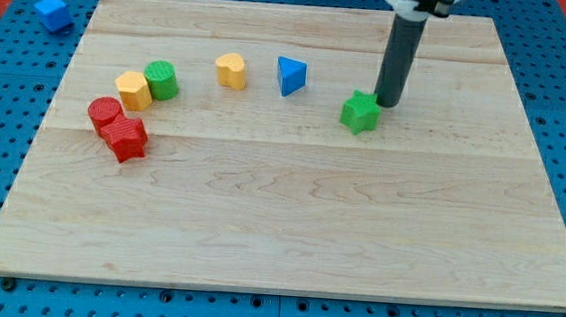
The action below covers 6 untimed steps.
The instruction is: Push the green star close to the red star
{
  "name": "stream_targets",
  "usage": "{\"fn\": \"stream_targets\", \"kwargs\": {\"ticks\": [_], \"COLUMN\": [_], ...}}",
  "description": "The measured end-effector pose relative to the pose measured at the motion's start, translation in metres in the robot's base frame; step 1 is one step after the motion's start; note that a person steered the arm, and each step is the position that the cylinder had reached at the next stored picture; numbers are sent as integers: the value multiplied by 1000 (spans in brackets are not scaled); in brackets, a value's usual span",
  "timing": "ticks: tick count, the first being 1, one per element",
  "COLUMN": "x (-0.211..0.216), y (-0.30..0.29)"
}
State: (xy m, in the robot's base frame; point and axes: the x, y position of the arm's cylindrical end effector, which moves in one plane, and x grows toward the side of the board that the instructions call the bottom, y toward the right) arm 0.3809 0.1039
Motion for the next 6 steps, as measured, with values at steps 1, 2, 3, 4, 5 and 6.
{"fn": "stream_targets", "kwargs": {"ticks": [1, 2, 3, 4, 5, 6], "x": [18, 29, 14, 48, 66, 78], "y": [-65, -96, -9, -41, -124, -164]}}
